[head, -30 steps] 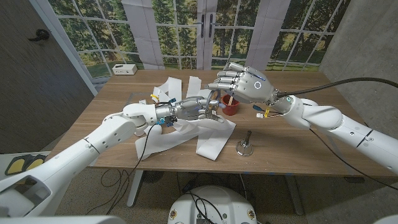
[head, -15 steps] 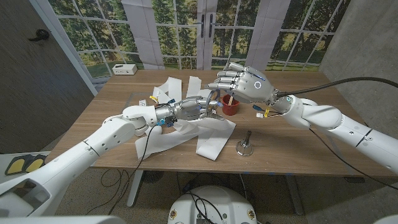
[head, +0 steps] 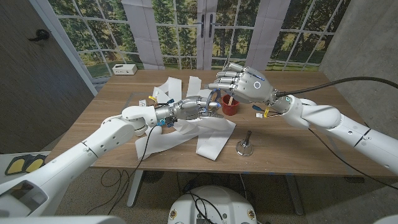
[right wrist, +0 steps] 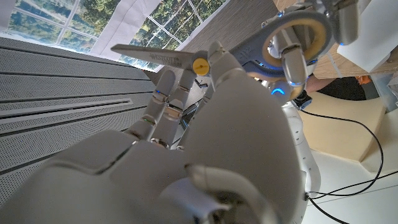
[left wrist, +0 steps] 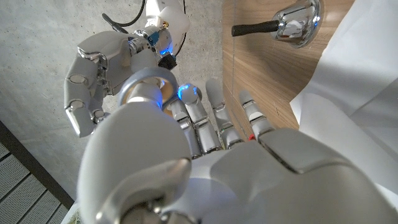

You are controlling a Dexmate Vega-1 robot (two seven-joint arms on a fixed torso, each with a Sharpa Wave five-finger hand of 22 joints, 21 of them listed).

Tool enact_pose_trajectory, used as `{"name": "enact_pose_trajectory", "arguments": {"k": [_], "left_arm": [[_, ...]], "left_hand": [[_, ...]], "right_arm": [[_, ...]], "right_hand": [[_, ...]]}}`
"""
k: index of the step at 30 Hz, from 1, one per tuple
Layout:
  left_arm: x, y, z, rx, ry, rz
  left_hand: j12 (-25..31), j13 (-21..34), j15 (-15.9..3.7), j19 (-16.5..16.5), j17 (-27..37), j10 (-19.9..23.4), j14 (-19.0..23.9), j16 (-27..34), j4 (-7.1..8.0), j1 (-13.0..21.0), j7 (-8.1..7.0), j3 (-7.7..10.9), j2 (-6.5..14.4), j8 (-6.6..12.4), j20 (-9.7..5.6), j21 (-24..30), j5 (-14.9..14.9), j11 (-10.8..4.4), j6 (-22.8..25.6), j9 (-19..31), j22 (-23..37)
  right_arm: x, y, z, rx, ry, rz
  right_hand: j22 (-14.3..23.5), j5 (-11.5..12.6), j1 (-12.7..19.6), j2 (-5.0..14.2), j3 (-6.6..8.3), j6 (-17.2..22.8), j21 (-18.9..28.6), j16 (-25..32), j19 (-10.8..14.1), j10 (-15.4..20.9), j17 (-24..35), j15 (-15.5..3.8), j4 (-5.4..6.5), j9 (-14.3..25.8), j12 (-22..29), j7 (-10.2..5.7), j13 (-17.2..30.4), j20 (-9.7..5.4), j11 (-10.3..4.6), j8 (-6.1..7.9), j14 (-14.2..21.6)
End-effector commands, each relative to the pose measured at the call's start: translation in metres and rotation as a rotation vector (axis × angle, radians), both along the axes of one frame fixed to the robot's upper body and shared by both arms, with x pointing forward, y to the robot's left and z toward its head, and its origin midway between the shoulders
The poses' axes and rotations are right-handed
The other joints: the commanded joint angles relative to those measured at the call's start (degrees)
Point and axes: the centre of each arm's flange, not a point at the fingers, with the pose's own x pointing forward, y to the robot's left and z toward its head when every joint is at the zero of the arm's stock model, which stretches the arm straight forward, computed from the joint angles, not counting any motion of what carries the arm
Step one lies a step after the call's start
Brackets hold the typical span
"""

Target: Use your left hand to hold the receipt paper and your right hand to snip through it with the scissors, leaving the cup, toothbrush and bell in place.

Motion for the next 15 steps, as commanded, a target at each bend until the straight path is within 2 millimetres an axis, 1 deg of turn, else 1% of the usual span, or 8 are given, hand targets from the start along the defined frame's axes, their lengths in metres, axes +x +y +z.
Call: {"name": "enact_pose_trajectory", "arguments": {"k": [1,4,6,8,10,12,15], "left_arm": [[0.0003,-0.0042,0.0022,0.021,-0.039,-0.001],[0.0016,-0.0051,0.0012,0.014,-0.031,0.000],[0.0024,-0.0054,0.0001,-0.004,-0.019,0.002],[0.0030,-0.0057,-0.0006,-0.012,-0.013,0.003],[0.0033,-0.0059,-0.0004,-0.002,-0.015,-0.004],[0.0033,-0.0063,0.0001,0.003,-0.018,-0.006],[0.0029,-0.0078,0.0008,0.010,-0.022,-0.007]], "left_hand": [[-14.52,-4.11,-1.37,-2.10,-3.79,-30.89,-4.25,-6.22,0.69,-1.04,-0.46,2.56,0.33,-0.29,0.03,-0.55,0.44,-2.78,2.62,-0.08,-0.30],[-16.66,-5.68,-0.64,-2.53,-5.30,-32.70,-6.33,-8.91,0.68,-1.38,-0.42,3.11,0.21,-0.31,-0.05,-0.57,0.43,-2.01,2.67,0.05,-0.45],[-18.53,-6.88,-0.16,-2.68,-6.81,-34.55,-7.11,-10.89,0.71,-1.76,-0.57,3.46,0.04,-0.28,-0.11,-0.50,0.42,-2.59,2.70,0.18,-0.56],[-19.95,-7.86,0.20,-2.84,-8.13,-35.68,-8.18,-12.70,0.69,-2.04,-0.68,3.74,-0.10,-0.30,-0.13,-0.43,0.40,-2.62,2.82,0.16,-0.65],[-21.01,-8.66,0.36,-3.01,-9.18,-36.38,-9.00,-14.11,0.63,-2.22,-0.60,3.93,-0.28,-0.32,-0.23,-0.37,0.39,-2.28,2.92,0.10,-0.72],[-22.68,-9.72,0.93,-3.06,-10.49,-37.93,-10.58,-16.07,0.62,-2.54,-0.61,4.15,-0.42,-0.37,-0.31,-0.21,0.38,-2.12,2.85,0.13,-0.83],[-24.01,-10.77,1.36,-3.34,-11.67,-38.66,-11.82,-17.79,0.58,-2.78,-0.67,4.36,-0.54,-0.44,-0.63,-0.13,0.39,-1.45,2.70,0.16,-0.97]], "right_arm": [[0.0003,-0.0003,-0.0004,0.005,0.007,0.003],[0.0001,-0.0007,-0.0002,0.004,0.009,0.003],[0.0001,-0.0007,-0.0001,0.006,0.012,0.004],[0.0003,-0.0008,-0.0002,0.007,0.013,0.004],[0.0004,-0.0009,-0.0004,0.006,0.012,0.002],[0.0008,-0.0011,-0.0003,0.006,0.015,0.001],[0.0009,-0.0013,-0.0003,0.008,0.014,0.001]], "right_hand": [[0.00,0.36,0.03,0.79,0.54,0.42,-0.10,0.38,0.52,0.39,0.60,-11.29,0.06,0.05,-0.12,-0.06,-0.06,-7.48,0.00,-0.03,4.23],[0.00,0.33,-0.03,0.74,0.51,0.56,-0.20,0.47,0.54,0.87,0.61,-11.29,0.07,-0.04,-0.11,-0.01,-0.33,-7.45,0.04,0.00,4.44],[-0.01,0.33,-0.04,0.73,0.52,0.58,-0.26,0.52,0.53,0.88,0.71,-11.29,0.07,-0.08,-0.22,0.00,-0.49,-7.44,0.01,0.00,4.47],[-0.02,0.31,-0.09,0.75,0.52,0.61,-0.34,0.51,0.54,0.94,0.71,-11.29,0.09,-0.13,-0.13,0.03,-0.37,-7.43,0.07,0.00,4.49],[-0.02,0.29,-0.14,0.77,0.52,0.60,-0.39,0.46,0.55,1.16,0.68,-11.29,0.12,-0.17,0.00,-0.05,-0.28,-7.43,0.08,-0.02,4.44],[-0.03,0.27,-0.18,0.76,0.52,0.60,-0.44,0.54,0.55,1.13,0.80,-11.29,0.13,-0.19,-0.03,-0.01,-0.28,-7.42,0.09,-0.01,4.48],[-0.03,0.26,-0.23,0.84,0.54,0.62,-0.52,0.36,0.55,1.20,0.61,-11.30,0.16,-0.23,-0.06,0.03,-0.33,-7.42,0.07,-0.01,4.32]]}}
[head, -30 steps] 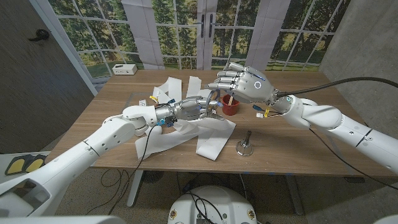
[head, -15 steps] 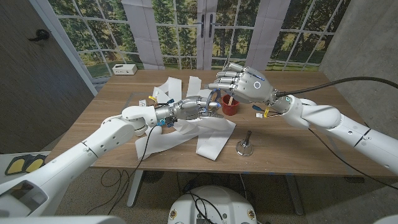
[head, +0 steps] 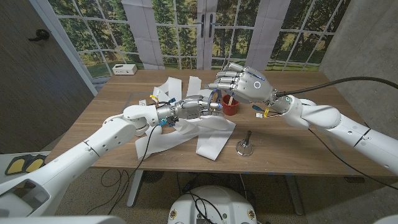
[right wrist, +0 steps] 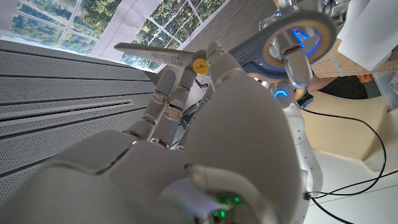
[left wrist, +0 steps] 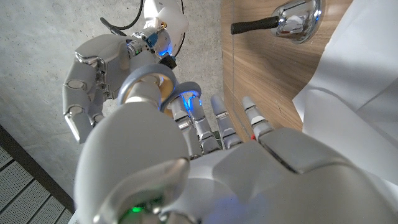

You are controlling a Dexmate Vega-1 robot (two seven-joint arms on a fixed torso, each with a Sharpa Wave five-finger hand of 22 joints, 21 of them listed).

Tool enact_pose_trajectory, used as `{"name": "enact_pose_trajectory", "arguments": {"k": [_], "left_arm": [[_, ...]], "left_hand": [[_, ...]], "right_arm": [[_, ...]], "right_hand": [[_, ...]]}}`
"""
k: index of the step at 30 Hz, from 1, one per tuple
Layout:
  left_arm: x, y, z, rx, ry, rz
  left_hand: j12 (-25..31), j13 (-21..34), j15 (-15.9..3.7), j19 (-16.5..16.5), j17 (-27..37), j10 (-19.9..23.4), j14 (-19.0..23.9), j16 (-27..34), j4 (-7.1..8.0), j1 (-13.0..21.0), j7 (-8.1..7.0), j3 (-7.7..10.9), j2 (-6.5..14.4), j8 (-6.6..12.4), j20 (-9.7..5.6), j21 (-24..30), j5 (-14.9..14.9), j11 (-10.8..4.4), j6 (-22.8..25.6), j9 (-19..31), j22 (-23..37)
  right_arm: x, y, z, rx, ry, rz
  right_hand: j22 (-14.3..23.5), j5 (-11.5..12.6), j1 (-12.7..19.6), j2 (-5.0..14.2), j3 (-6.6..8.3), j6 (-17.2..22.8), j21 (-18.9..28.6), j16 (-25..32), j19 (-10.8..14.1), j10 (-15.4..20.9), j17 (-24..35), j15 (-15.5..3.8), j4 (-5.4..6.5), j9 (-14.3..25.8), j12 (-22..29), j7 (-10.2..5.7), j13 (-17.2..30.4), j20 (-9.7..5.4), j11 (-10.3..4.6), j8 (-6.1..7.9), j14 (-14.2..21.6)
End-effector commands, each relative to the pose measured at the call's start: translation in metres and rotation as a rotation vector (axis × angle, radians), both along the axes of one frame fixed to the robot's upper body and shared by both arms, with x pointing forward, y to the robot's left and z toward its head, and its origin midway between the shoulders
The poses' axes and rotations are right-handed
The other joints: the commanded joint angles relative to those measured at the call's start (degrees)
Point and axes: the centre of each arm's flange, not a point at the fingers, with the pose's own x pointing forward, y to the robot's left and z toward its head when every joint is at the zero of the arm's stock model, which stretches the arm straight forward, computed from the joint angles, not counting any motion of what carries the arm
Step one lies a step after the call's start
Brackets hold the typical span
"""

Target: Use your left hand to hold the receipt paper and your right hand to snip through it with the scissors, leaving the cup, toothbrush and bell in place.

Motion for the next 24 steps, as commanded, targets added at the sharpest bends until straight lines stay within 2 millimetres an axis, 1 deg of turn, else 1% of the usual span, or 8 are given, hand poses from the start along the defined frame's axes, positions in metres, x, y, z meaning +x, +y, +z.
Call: {"name": "enact_pose_trajectory", "arguments": {"k": [1,2,8,14,17,19,21,24], "left_arm": [[0.0015,-0.0041,0.0000,0.007,0.000,-0.014],[0.0018,-0.0043,-0.0003,0.001,0.004,-0.007],[0.0019,-0.0054,-0.0014,-0.004,0.009,-0.016],[0.0042,-0.0065,-0.0048,-0.041,0.048,-0.037],[0.0046,-0.0064,-0.0047,-0.036,0.039,-0.028],[0.0050,-0.0074,-0.0059,-0.046,0.056,-0.038],[0.0057,-0.0076,-0.0069,-0.050,0.061,-0.034],[0.0062,-0.0076,-0.0072,-0.059,0.065,-0.032]], "left_hand": [[-17.93,-10.66,0.47,-0.58,-1.90,-1.45,-2.84,-3.09,1.85,-0.88,-0.83,2.80,-0.33,0.24,-0.21,0.39,0.15,0.52,1.04,0.11,-0.09],[-18.87,-11.49,1.23,-1.02,-2.79,-2.21,-4.24,-4.66,1.77,-0.97,-0.93,2.90,-0.48,0.13,-0.24,0.37,0.16,0.89,1.19,-0.12,-0.23],[-20.97,-14.11,1.88,-1.65,-5.42,-3.48,-5.87,-8.57,1.66,-1.26,-0.88,3.12,-0.72,-0.04,-0.28,0.58,0.15,1.82,0.89,-0.03,-0.66],[-21.86,-16.13,0.05,-0.89,-7.47,-2.58,-4.84,-10.45,1.57,-1.46,-1.09,3.14,-0.98,-0.07,-0.63,1.12,0.12,2.17,0.69,0.24,-1.02],[-22.63,-18.73,-1.73,-0.05,-10.29,-0.33,-1.77,-12.14,1.42,-1.44,-0.62,3.30,-1.10,0.02,-0.70,1.67,0.10,2.73,0.75,0.60,-1.52],[-23.41,-21.73,-2.11,0.75,-13.39,2.89,1.24,-13.99,1.40,-1.54,-0.58,3.45,-1.17,0.02,-0.44,2.21,0.07,2.96,0.55,1.02,-2.00],[-24.00,-23.01,-2.02,1.32,-14.64,3.60,2.94,-14.58,1.40,-1.59,-0.65,3.52,-1.19,0.18,-0.56,2.53,0.05,3.30,0.41,1.51,-2.19],[-25.31,-28.22,-2.82,2.17,-19.15,9.86,9.15,-17.05,1.35,-1.73,-0.66,4.08,-1.14,0.56,-0.16,3.28,-0.06,4.03,0.23,2.65,-2.75]], "right_arm": [[0.0004,-0.0011,-0.0002,0.004,0.007,-0.001],[0.0003,-0.0012,-0.0003,0.003,0.008,-0.002],[0.0002,-0.0015,-0.0007,0.003,0.007,-0.004],[0.0004,-0.0020,0.0001,0.004,0.005,0.000],[0.0009,-0.0024,0.0005,0.005,0.005,-0.001],[0.0010,-0.0028,0.0007,0.008,0.006,0.001],[0.0011,-0.0029,0.0010,0.009,0.005,0.003],[0.0005,-0.0027,0.0015,0.011,0.002,0.005]], "right_hand": [[-0.03,0.33,-0.24,0.82,0.52,0.36,-0.32,0.52,0.56,0.68,2.50,-11.29,0.16,0.02,0.00,-0.24,0.38,-7.42,0.20,-0.03,4.46],[-0.03,0.31,-0.26,0.86,0.55,0.35,-0.37,0.40,0.57,0.60,2.41,-11.29,0.17,0.00,-0.07,-0.19,0.35,-7.42,0.18,-0.03,4.31],[-0.03,0.31,-0.33,0.87,0.58,0.41,-0.59,0.46,0.62,0.61,2.49,-11.30,0.14,-0.11,-0.16,-0.17,0.28,-7.42,0.19,-0.01,4.42],[-0.03,0.31,-0.33,0.83,0.60,0.42,-0.73,0.42,0.69,0.55,2.49,-11.29,0.10,-0.18,-0.20,-0.20,0.30,-7.41,0.17,0.00,4.36],[-0.02,0.31,-0.35,0.85,0.63,0.40,-0.82,0.40,0.74,0.59,2.53,-11.30,0.10,-0.23,-0.14,-0.22,0.41,-7.41,0.17,-0.01,4.31],[-0.03,0.31,-0.35,0.85,0.64,0.41,-0.88,0.36,0.73,0.49,2.47,-11.29,0.10,-0.24,-0.29,-0.19,0.24,-7.42,0.13,0.00,4.31],[-0.03,0.30,-0.37,0.84,0.64,0.39,-0.95,0.50,0.77,0.55,2.65,-11.29,0.10,-0.27,-0.20,-0.22,0.36,-7.41,0.18,-0.01,4.42],[-0.04,0.31,-0.35,0.89,0.68,0.41,-1.08,0.36,0.73,0.51,2.49,-11.29,0.09,-0.29,-0.21,-0.22,0.38,-7.47,0.18,0.01,4.32]]}}
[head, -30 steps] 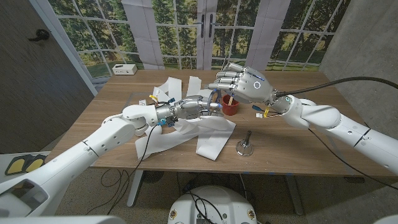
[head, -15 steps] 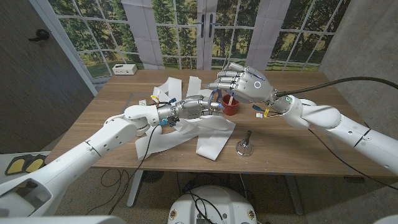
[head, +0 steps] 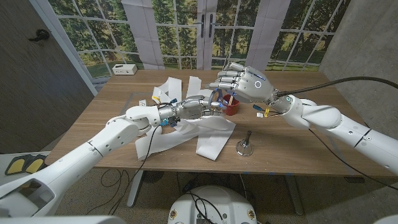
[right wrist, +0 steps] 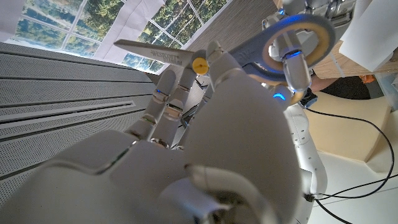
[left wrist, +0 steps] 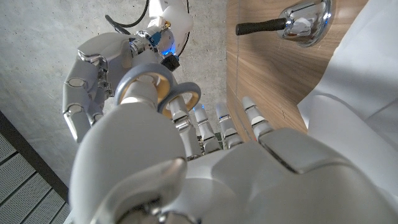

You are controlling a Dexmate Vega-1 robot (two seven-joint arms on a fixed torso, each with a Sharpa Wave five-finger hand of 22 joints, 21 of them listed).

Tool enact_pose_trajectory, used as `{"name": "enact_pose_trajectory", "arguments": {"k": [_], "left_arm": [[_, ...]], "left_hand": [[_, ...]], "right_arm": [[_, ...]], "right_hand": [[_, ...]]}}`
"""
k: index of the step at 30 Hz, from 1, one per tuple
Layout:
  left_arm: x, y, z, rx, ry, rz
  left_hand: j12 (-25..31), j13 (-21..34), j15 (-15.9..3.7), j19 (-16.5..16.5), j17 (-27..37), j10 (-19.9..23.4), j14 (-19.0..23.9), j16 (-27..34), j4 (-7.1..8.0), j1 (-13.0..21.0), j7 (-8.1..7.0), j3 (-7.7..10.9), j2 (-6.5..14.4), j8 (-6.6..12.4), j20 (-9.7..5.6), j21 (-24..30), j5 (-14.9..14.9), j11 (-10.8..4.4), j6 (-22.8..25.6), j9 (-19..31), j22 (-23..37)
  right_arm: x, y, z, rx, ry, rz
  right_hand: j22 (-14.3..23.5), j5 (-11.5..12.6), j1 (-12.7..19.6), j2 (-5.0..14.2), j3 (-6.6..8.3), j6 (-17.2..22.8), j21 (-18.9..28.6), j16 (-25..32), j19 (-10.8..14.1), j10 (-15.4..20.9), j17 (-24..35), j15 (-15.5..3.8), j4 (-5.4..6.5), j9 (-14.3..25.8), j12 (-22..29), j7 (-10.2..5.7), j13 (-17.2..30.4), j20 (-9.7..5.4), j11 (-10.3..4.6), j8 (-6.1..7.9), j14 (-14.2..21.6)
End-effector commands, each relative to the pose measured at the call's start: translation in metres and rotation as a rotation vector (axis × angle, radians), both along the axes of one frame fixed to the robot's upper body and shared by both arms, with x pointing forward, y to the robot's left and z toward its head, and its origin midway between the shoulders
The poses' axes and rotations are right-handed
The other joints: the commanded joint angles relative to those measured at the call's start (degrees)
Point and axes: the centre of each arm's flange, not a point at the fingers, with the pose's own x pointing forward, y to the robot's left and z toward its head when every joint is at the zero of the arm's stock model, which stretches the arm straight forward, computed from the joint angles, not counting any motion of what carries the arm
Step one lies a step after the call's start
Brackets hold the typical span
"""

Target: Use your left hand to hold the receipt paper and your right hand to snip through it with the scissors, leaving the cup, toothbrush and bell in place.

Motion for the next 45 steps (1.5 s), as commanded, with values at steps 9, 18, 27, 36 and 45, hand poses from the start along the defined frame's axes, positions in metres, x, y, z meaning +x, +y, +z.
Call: {"name": "enact_pose_trajectory", "arguments": {"k": [9,18,27,36,45], "left_arm": [[0.002,-0.003,-0.005,-0.067,0.059,0.014],[0.001,-0.002,-0.006,-0.097,0.075,0.025],[0.001,0.000,-0.006,-0.092,0.063,0.012],[0.003,0.000,-0.008,-0.092,0.069,0.012],[0.003,-0.003,-0.007,-0.077,0.064,-0.006]], "left_hand": [[-2.40,-13.52,-5.21,3.04,-5.47,20.89,18.33,-6.05,1.73,-0.35,0.26,4.82,0.31,1.34,0.11,2.37,0.28,0.27,-1.03,3.05,-0.84],[-3.32,-18.58,-9.33,3.79,-5.23,32.83,29.47,-8.41,2.25,-1.78,-0.15,7.51,1.24,2.85,-0.01,3.06,0.57,-4.83,-1.44,4.09,-1.03],[-5.72,-18.23,-9.19,2.00,-3.07,30.34,27.99,-9.58,2.96,-3.32,-0.83,7.92,1.81,3.61,0.77,2.43,0.07,-6.47,-2.34,4.32,-1.07],[-4.42,-11.53,-7.32,0.94,4.92,24.37,25.08,-4.60,2.08,-1.74,-1.19,6.09,2.85,2.90,1.31,2.08,-0.30,-6.61,-2.20,1.49,-1.05],[-0.25,-4.36,-6.42,0.35,11.26,20.71,23.59,-0.65,2.19,-1.17,-1.07,4.82,2.86,3.38,1.33,1.85,-0.08,-5.93,-4.26,3.83,-0.93]], "right_arm": [[-0.001,0.002,0.001,0.004,-0.002,0.017],[-0.001,0.003,0.000,-0.001,0.011,0.020],[0.001,0.006,-0.002,-0.012,0.020,0.018],[0.003,0.009,-0.005,-0.025,0.030,0.016],[0.006,0.011,-0.006,-0.030,0.033,0.012]], "right_hand": [[-0.03,0.23,-0.40,0.91,0.71,0.19,-0.59,0.40,0.48,0.08,2.65,-11.29,0.10,-0.12,-0.22,-0.01,0.38,-7.77,-0.15,0.00,4.27],[-0.02,0.24,-0.51,0.98,0.72,0.14,-0.87,0.34,0.51,0.27,2.51,-11.29,0.14,-0.19,-0.27,-0.10,0.23,-7.81,-0.13,0.00,4.25],[0.01,0.25,-0.44,0.90,0.75,0.15,-1.10,0.34,0.68,0.32,2.61,-11.29,0.06,-0.27,-0.20,-0.04,0.34,-7.83,-0.15,0.01,4.22],[0.00,0.29,-0.51,0.88,0.70,0.21,-1.28,0.30,0.85,0.33,2.44,-11.29,0.08,-0.36,-0.31,-0.05,0.12,-7.82,-0.13,0.01,4.36],[-0.01,0.33,-0.51,0.87,0.68,0.18,-1.43,0.27,0.97,0.59,2.38,-11.29,0.07,-0.41,-0.20,-0.02,0.09,-7.81,-0.13,0.00,4.36]]}}
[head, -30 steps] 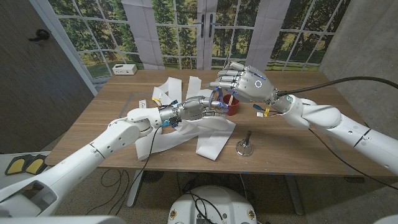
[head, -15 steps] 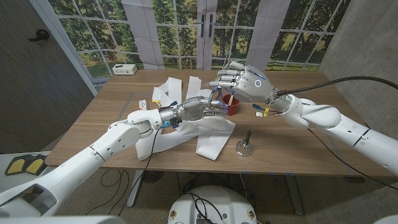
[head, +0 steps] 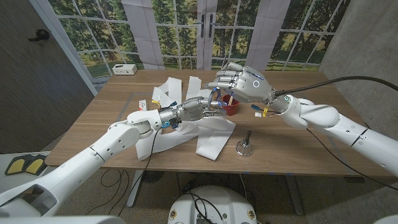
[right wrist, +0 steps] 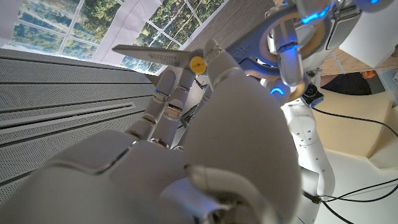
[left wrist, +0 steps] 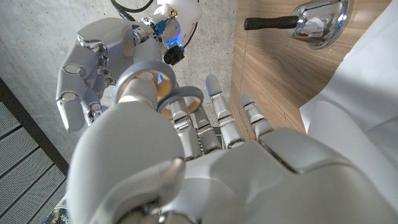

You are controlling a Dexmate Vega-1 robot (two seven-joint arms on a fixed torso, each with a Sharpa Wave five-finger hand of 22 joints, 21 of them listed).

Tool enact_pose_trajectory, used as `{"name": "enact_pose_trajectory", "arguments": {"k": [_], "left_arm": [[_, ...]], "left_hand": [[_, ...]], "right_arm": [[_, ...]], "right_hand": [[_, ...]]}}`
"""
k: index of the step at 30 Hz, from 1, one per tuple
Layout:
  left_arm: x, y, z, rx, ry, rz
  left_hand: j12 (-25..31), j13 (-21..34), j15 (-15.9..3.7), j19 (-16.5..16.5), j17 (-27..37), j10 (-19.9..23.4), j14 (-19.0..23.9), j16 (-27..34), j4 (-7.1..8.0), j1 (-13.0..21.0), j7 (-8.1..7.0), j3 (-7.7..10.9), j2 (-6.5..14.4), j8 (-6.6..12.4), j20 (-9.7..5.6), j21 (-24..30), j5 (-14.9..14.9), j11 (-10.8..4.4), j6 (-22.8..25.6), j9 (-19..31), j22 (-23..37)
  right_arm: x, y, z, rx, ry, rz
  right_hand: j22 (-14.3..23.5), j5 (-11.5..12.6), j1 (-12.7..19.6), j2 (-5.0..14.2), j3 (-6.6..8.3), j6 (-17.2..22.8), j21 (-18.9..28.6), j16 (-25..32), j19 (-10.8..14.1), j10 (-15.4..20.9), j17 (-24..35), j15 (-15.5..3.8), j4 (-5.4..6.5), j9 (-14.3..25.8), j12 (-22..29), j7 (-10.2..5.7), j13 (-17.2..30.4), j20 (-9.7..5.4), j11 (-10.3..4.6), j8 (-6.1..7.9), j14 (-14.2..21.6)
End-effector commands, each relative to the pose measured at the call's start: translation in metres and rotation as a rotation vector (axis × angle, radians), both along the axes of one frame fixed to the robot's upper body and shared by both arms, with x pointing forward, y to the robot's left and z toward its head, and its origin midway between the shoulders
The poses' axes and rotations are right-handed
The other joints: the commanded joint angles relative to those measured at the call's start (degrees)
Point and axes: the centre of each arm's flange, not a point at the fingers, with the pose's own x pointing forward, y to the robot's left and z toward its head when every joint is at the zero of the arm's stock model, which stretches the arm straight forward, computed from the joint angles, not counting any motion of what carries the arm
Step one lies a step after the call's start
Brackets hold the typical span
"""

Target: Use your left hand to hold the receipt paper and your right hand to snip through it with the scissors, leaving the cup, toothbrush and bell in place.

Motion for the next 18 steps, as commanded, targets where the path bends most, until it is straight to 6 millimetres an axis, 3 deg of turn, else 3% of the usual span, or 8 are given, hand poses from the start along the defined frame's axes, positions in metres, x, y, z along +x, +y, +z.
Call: {"name": "enact_pose_trajectory", "arguments": {"k": [1,7,13,16,18], "left_arm": [[0.0006,-0.0044,0.0007,0.008,-0.006,-0.019],[0.0010,-0.0084,0.0023,0.018,-0.014,-0.027],[0.0005,-0.0122,0.0023,0.013,-0.015,-0.039],[0.0005,-0.0136,0.0019,0.014,-0.017,-0.048],[0.0004,-0.0140,0.0020,0.014,-0.020,-0.051]], "left_hand": [[1.21,1.97,-5.83,-0.54,1.32,1.24,-0.17,0.74,2.43,-0.36,-0.09,2.05,3.48,0.35,0.06,-0.17,-0.06,-2.14,-1.37,1.04,0.17],[3.38,6.60,-5.64,-0.69,3.32,-2.12,-0.88,1.15,2.02,0.27,-0.86,2.00,2.89,2.56,0.33,-0.28,0.14,-1.98,-4.76,5.43,0.24],[4.91,8.82,-5.84,-0.77,4.27,-2.27,0.25,1.82,1.88,0.73,-0.92,2.05,2.80,4.70,0.34,-0.34,0.22,-2.07,-5.21,8.09,0.27],[8.44,11.19,-6.50,-0.40,5.72,2.94,2.33,3.29,1.94,0.97,-1.04,1.93,2.68,7.32,0.23,-0.24,0.24,-2.08,-5.95,11.29,0.31],[9.35,11.71,-6.60,-0.19,6.15,4.49,3.01,3.76,2.02,0.96,-1.21,1.91,2.69,8.03,0.17,-0.18,0.23,-1.05,-6.20,12.17,0.31]], "right_arm": [[0.0036,0.0051,-0.0041,-0.016,0.010,-0.004],[0.0041,0.0078,-0.0047,-0.022,0.011,-0.006],[0.0038,0.0074,-0.0044,-0.020,0.017,-0.009],[0.0035,0.0074,-0.0040,-0.015,0.022,-0.006],[0.0027,0.0075,-0.0034,-0.013,0.024,-0.007]], "right_hand": [[-0.01,0.56,-0.32,1.10,0.25,0.19,-0.14,0.54,0.68,0.48,2.41,-11.30,0.50,0.11,-0.21,0.01,0.13,-7.48,-0.07,0.00,4.42],[-0.04,0.65,-0.39,1.09,0.24,0.22,-0.36,0.52,0.75,0.57,2.33,-11.30,0.48,0.06,-0.28,0.06,-0.11,-7.46,-0.15,0.00,4.44],[-0.05,0.74,-0.44,1.09,0.23,0.23,-0.54,0.40,0.83,0.82,2.22,-11.30,0.47,0.02,-0.14,0.08,-0.16,-7.43,-0.09,-0.01,4.34],[-0.07,0.76,-0.46,1.08,0.23,0.06,-0.68,0.61,0.81,0.66,2.48,-11.30,0.47,0.00,-0.15,0.20,-0.12,-7.42,-0.08,-0.08,4.48],[-0.08,0.78,-0.49,1.11,0.24,0.01,-0.75,0.49,0.81,0.62,2.39,-11.30,0.49,-0.01,0.01,0.20,0.15,-7.39,-0.01,-0.08,4.35]]}}
